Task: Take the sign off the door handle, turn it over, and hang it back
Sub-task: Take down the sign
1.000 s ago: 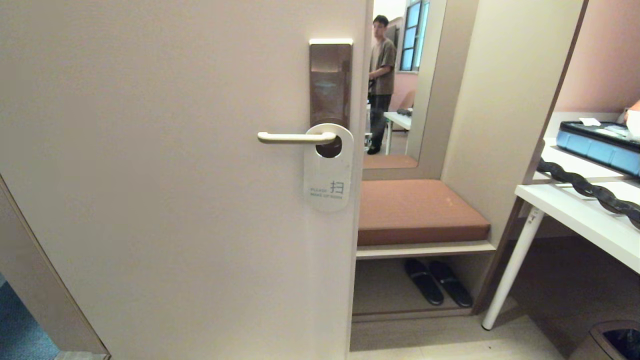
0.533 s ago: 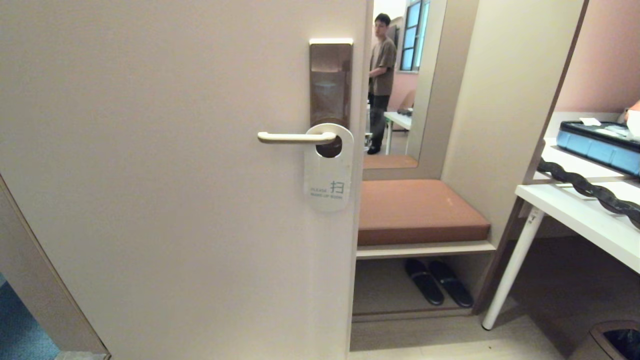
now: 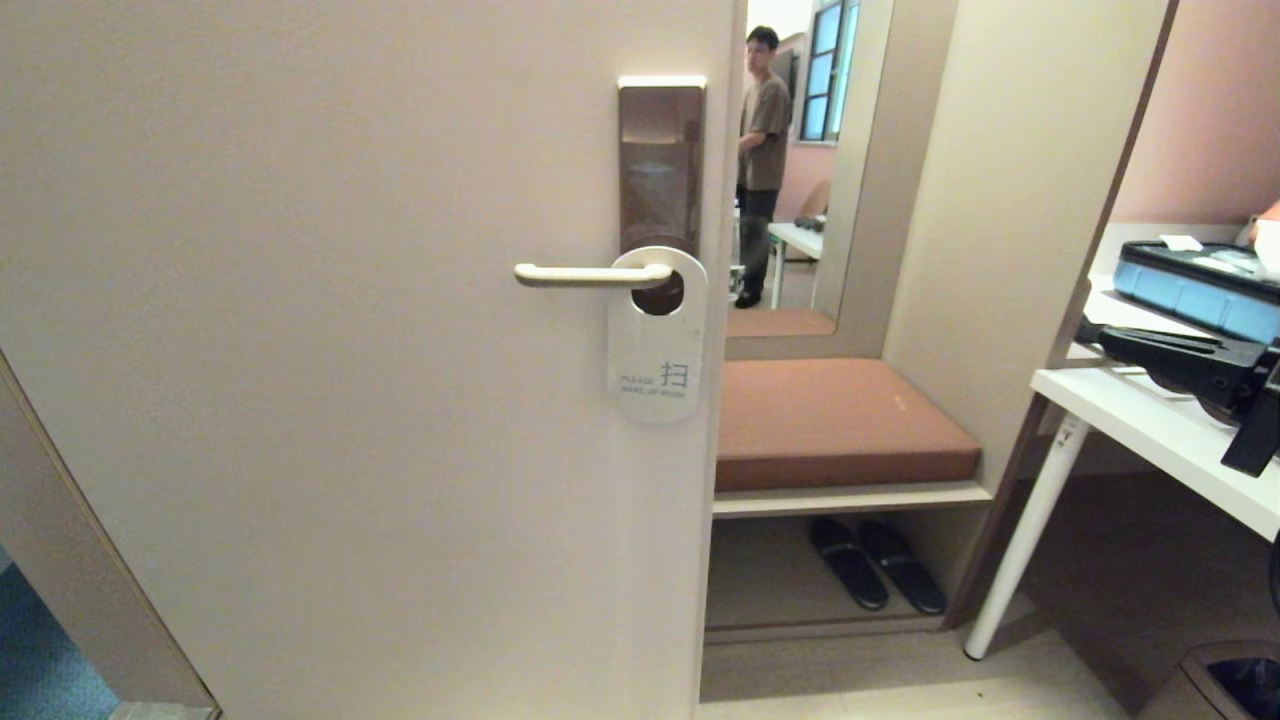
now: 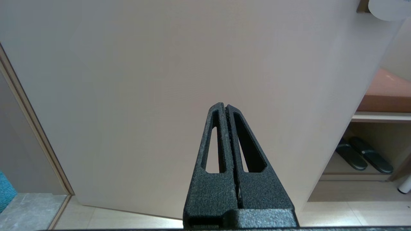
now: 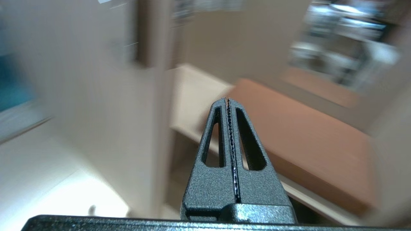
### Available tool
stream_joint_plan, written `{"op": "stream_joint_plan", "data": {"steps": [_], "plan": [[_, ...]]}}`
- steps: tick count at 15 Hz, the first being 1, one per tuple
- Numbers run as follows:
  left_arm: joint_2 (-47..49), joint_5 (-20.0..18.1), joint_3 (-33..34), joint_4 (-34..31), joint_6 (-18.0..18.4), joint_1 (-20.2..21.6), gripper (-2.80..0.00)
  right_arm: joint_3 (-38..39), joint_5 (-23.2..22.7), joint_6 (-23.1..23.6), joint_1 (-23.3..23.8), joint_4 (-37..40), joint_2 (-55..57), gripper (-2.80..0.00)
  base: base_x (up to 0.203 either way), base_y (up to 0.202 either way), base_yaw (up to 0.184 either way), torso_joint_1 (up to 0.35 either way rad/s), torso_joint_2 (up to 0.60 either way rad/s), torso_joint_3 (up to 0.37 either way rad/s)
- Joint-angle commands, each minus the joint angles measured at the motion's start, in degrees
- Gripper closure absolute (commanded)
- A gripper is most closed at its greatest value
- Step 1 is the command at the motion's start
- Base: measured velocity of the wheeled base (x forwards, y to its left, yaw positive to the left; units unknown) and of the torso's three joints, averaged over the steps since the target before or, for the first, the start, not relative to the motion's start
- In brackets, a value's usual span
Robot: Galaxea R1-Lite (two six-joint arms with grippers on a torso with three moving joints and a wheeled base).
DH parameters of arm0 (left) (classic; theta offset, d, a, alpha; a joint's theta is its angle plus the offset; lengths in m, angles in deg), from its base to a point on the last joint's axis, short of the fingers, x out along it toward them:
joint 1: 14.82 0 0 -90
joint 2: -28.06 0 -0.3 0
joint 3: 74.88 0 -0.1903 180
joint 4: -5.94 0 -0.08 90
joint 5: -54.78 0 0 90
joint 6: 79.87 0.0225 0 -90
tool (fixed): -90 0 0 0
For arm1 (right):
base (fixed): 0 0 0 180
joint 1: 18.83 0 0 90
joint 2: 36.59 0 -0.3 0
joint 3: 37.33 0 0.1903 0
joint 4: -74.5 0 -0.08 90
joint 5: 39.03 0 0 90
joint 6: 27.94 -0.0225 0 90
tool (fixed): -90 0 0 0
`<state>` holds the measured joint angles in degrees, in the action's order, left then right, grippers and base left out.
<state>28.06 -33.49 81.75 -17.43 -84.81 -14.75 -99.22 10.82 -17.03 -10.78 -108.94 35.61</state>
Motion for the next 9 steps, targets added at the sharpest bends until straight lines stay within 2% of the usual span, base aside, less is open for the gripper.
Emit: {"op": "stream_joint_plan", "data": {"steps": [1, 6, 9], "plan": [[0.1, 0.0, 0.0, 0.1, -0.1, 0.0, 0.0, -0.9, -6.1, 2.2, -1.7, -0.3, 5.2, 0.0, 0.0, 0.0, 0.0, 0.0, 0.0, 0.0], [0.1, 0.0, 0.0, 0.1, -0.1, 0.0, 0.0, -2.4, -6.7, 3.2, -12.5, -2.3, 13.0, 0.0, 0.0, 0.0, 0.0, 0.0, 0.0, 0.0], [0.1, 0.0, 0.0, 0.1, -0.1, 0.0, 0.0, -3.1, -6.8, 2.9, -15.7, -13.6, 20.8, 0.0, 0.0, 0.0, 0.0, 0.0, 0.0, 0.0]]}}
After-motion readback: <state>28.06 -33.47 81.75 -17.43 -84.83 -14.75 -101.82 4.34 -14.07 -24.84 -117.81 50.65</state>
